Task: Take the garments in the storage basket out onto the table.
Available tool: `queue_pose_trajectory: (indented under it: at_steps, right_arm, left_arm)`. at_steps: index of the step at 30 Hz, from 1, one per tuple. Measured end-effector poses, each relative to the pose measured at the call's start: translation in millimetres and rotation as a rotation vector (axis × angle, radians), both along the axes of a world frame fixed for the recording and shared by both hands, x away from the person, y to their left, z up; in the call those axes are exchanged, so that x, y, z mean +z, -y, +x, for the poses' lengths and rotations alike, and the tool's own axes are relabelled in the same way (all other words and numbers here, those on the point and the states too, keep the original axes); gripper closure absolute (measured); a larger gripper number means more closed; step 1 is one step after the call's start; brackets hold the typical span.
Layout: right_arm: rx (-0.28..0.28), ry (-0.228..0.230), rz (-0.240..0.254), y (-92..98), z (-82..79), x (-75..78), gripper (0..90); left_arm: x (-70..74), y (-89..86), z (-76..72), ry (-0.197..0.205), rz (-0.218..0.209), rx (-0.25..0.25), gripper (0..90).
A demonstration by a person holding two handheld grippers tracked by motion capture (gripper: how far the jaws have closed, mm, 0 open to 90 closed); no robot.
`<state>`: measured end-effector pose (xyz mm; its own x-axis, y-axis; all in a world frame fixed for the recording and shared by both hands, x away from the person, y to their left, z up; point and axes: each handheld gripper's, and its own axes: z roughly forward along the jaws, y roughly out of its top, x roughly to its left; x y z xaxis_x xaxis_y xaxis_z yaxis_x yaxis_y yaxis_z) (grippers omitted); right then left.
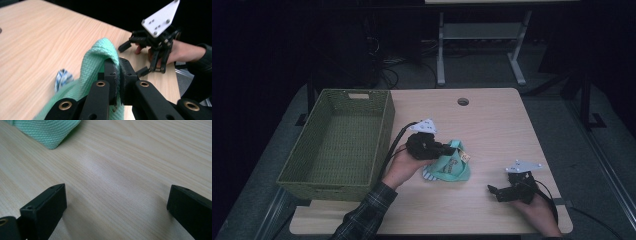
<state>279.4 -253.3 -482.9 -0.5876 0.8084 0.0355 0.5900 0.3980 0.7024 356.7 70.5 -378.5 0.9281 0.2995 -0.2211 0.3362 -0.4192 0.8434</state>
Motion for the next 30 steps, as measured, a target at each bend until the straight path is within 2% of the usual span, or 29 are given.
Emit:
queue_pose_trajectory:
  at_steps: [7, 17, 21, 26, 27, 30]
  right_arm:
    - [0.000, -0.001, -0.001, 0.0, 0.0, 0.1, 2.3]
    - [0.001, 0.003, -0.002, 0.2, 0.2, 0.0, 2.3]
    - [0.002, 0.004, -0.003, 0.2, 0.3, 0.0, 2.4]
    - [0.002, 0.005, -0.003, 0.1, 0.0, -0.1, 2.3]
    - [-0.001, 0.003, 0.000, -0.2, -0.3, -0.1, 2.3]
    - [-0.001, 0.005, -0.001, -0.2, -0.4, -0.1, 2.3]
  left_arm:
    - [-15.0, -3.6, -3.0, -0.023, 0.038, 0.018, 85.2]
    - [-48.1, -1.2, -13.8, -0.059, 0.153, 0.036, 84.6]
    - [-61.4, 1.9, -15.6, -0.079, 0.183, 0.036, 84.6]
    - [-72.7, 5.3, -18.0, -0.089, 0.204, 0.038, 83.2]
    - [-74.5, 5.6, -18.6, -0.082, 0.217, 0.039, 82.2]
    - [-77.0, 5.1, -20.2, -0.084, 0.223, 0.043, 77.5]
